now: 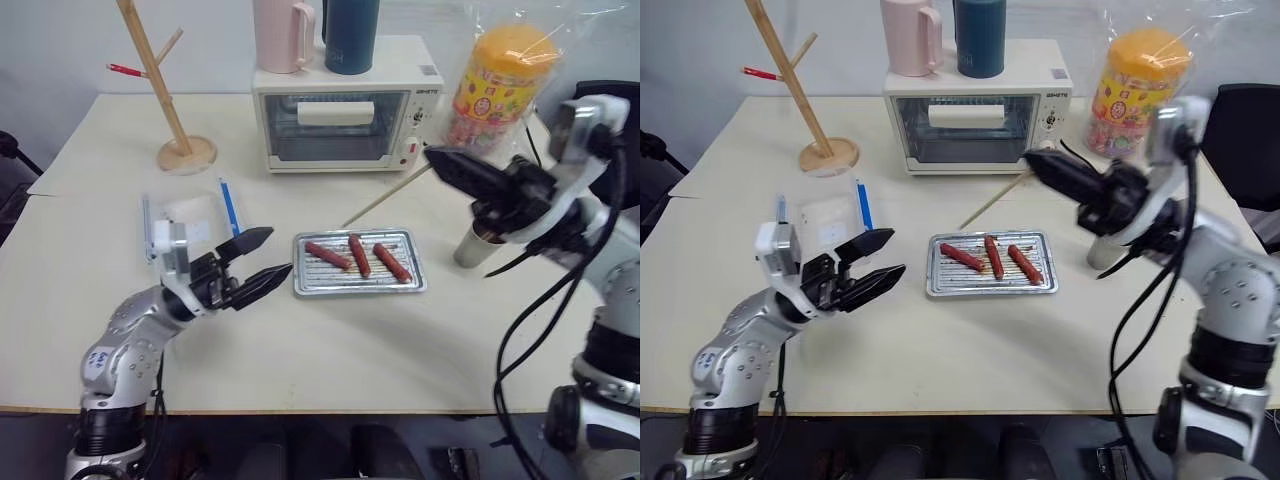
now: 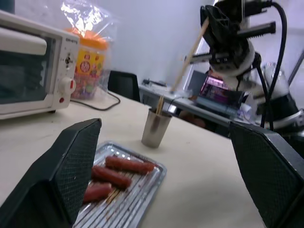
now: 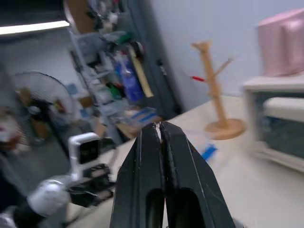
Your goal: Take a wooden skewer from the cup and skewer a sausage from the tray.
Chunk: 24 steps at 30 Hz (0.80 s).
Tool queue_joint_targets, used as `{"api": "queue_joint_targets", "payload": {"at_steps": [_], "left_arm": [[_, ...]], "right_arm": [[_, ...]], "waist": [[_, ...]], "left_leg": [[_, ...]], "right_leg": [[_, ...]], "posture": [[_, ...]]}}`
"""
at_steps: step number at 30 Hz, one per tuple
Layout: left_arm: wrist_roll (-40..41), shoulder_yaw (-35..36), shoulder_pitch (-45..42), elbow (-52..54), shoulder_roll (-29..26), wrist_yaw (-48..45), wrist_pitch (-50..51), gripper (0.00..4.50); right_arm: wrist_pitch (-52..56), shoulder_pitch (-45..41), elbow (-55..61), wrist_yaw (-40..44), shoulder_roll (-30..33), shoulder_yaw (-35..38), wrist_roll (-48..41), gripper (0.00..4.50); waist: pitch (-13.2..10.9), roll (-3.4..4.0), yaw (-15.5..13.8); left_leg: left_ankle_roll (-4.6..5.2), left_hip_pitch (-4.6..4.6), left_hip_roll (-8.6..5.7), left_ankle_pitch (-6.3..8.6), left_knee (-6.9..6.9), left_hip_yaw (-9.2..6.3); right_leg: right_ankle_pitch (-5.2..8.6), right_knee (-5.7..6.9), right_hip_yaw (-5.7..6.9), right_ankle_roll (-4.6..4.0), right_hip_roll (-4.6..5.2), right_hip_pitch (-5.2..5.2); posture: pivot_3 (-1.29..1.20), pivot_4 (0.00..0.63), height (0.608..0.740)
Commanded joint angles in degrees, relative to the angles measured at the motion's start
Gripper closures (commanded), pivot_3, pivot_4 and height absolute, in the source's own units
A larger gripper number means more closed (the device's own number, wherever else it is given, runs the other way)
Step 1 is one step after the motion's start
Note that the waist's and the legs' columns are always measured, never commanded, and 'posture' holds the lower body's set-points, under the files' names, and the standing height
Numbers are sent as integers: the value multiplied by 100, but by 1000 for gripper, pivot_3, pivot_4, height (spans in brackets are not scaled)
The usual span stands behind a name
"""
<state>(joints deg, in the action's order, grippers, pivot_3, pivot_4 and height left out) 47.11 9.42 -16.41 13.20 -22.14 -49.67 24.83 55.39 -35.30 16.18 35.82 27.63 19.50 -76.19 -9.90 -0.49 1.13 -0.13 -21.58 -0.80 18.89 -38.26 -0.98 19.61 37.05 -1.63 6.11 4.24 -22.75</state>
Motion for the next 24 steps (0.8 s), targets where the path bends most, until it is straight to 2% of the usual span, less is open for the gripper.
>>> {"api": "queue_joint_targets", "payload": {"at_steps": [1, 4, 10, 14, 24], "left_arm": [[319, -203, -203, 174, 178, 83, 303, 0], [637, -289, -265, 313, 325, 138, 614, 0], [753, -362, -346, 383, 539, 191, 697, 0], [749, -350, -377, 409, 584, 214, 719, 724], [849, -348, -272, 533, 649, 342, 779, 3211]], "right_arm": [[-123, 170, 392, -459, -293, -194, -318, 4487], [-162, 332, 543, -553, -462, -440, -332, 4487], [-322, 499, 658, -654, -637, -748, -194, 4487], [-391, 588, 697, -674, -601, -804, -191, 4500], [-614, 743, 750, -752, -635, -853, -136, 4500]], "waist": [[0, 0, 22], [0, 0, 40], [0, 0, 53], [0, 0, 45], [0, 0, 49]], "left_leg": [[1, 0, -2, 0, -1, 1], [1, 0, -1, 0, 1, 0], [-2, 3, 2, -1, 5, 1], [-1, 2, 1, -1, 3, 1], [-1, 2, 2, -1, 7, 1]], "right_leg": [[0, -1, 0, 1, 0, 0], [0, -1, -1, 1, -1, 0], [0, -1, -5, 1, -7, -2], [0, -5, -5, 1, -6, -1], [0, -7, -5, 1, -8, -2]], "posture": [[0, 150, 740], [0, 150, 740], [0, 150, 740], [0, 150, 740], [0, 150, 740]]}}
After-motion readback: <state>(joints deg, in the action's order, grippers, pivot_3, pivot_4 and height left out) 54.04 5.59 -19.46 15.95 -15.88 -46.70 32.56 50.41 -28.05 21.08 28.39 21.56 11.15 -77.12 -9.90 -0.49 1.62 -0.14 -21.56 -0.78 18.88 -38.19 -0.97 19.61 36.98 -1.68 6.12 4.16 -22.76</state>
